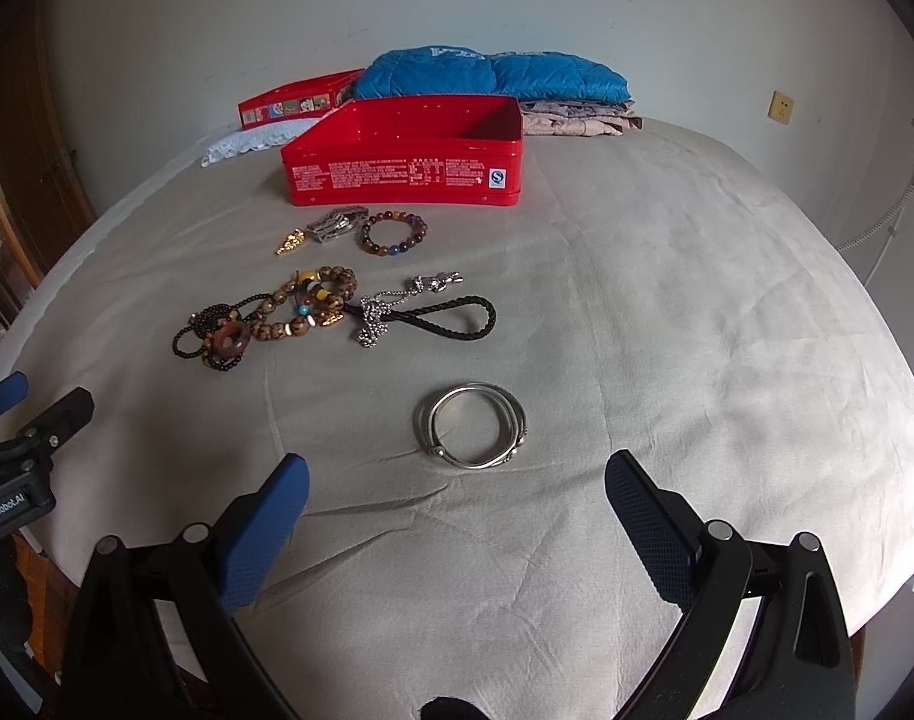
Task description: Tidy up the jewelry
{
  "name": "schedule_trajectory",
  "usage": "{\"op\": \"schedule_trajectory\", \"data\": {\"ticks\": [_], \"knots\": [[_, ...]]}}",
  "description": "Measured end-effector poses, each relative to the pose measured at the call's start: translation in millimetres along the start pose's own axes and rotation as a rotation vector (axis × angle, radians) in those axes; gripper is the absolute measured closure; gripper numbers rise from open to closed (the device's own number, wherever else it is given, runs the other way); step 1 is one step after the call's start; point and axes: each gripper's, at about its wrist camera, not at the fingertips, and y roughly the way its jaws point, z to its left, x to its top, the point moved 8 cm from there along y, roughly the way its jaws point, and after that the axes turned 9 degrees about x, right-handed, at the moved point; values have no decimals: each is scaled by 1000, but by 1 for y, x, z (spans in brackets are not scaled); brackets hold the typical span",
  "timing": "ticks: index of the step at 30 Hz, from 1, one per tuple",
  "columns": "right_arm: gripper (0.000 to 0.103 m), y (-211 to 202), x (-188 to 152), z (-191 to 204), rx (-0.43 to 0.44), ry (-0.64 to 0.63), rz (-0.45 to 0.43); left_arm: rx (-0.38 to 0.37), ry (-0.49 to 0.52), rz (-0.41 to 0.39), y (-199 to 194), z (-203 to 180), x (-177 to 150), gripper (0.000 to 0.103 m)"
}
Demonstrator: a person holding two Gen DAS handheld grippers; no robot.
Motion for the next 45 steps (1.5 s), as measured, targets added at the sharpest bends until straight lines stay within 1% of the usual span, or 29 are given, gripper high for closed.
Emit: {"op": "schedule_trajectory", "data": {"ticks": [7,32,39,45], "knots": [[4,-1,1,-3,-1,-1,1,4,-2,1,7,1,0,3],[4,0,-1,2,-1,-2,3,3,-2,1,7,1,0,3],[4,-7,0,4,0,-2,3,2,-2,2,8,1,0,3],[4,2,0,3,6,-9,0,4,0,1,8,2,-2,3]]}}
